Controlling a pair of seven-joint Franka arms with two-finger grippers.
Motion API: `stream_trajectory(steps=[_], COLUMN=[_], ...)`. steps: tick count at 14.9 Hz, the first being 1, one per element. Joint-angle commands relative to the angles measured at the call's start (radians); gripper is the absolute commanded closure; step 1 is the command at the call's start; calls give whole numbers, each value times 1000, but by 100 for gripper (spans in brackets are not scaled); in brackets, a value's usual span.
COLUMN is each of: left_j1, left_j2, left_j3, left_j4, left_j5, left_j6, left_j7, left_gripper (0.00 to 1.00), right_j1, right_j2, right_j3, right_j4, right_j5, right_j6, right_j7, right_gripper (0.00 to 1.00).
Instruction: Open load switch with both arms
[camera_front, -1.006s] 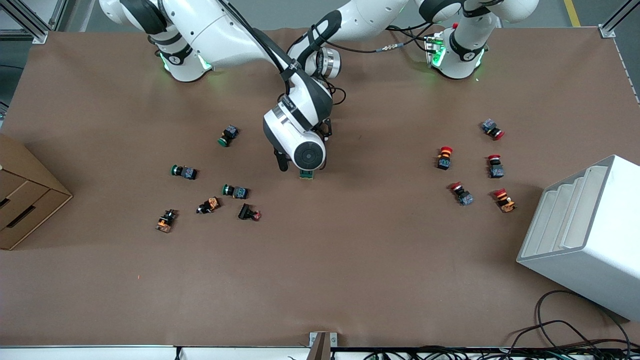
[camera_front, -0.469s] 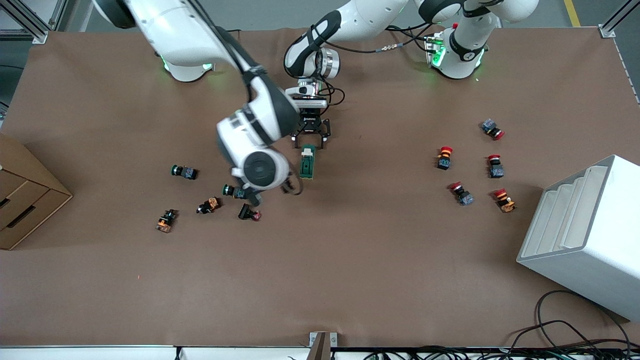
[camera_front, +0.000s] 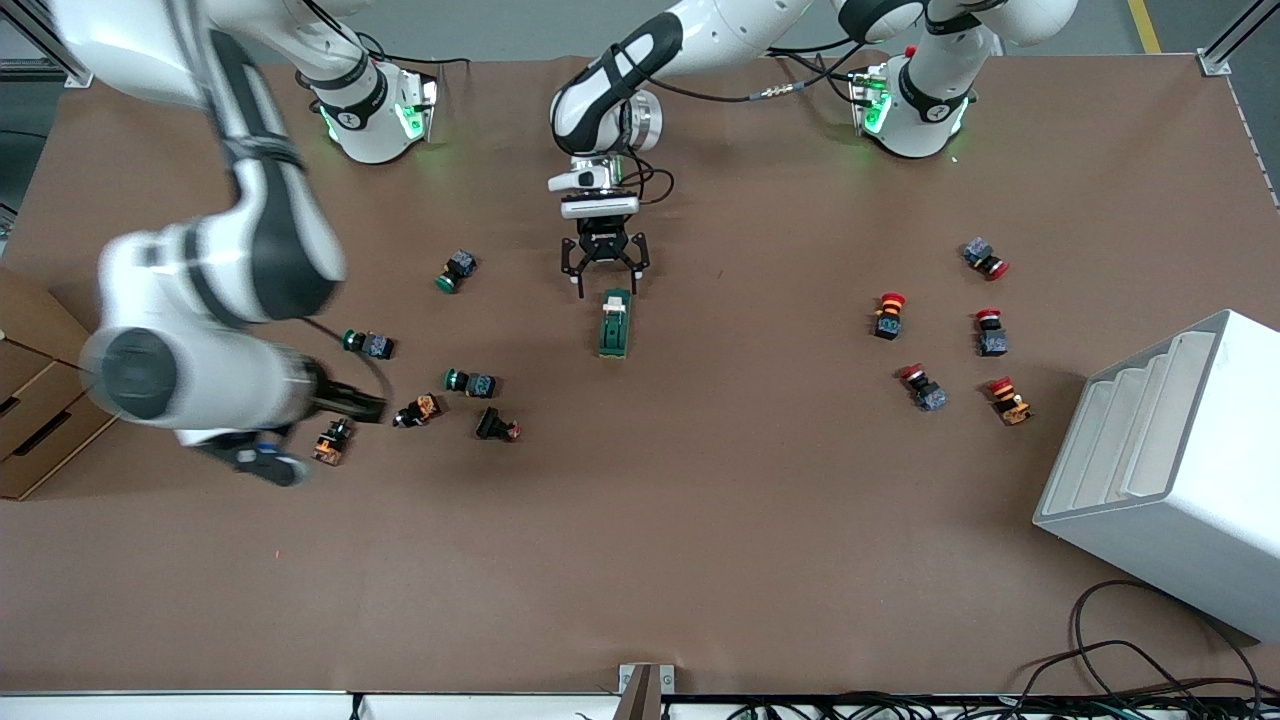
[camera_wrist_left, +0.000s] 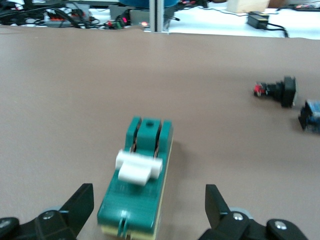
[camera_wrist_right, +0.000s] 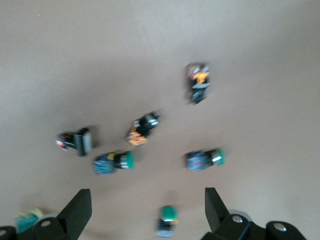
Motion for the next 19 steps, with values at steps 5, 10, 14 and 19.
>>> stream_trajectory(steps=[5, 10, 14, 19], left_j1=[130, 351, 534, 727], left_j2=[-121, -264, -339, -383], left_j3=[5, 8, 8, 6], left_j4=[201, 257, 269, 343], left_j5=[-409, -765, -934, -1071], left_j6=[4, 3, -66, -163], left_j7=[371, 699, 951, 1226], left_gripper=[1, 0, 0, 0], right_j1=[-224, -235, -218, -192], right_j2=[-146, -173, -165, -179], right_j3=[21, 21, 30, 33], right_j4=[-35, 19, 109, 111], right_j5=[-39, -102, -104, -60], right_j6=[-109, -180, -246, -329], right_j7=[-430, -430, -421, -427], right_gripper=[0, 0, 0, 0])
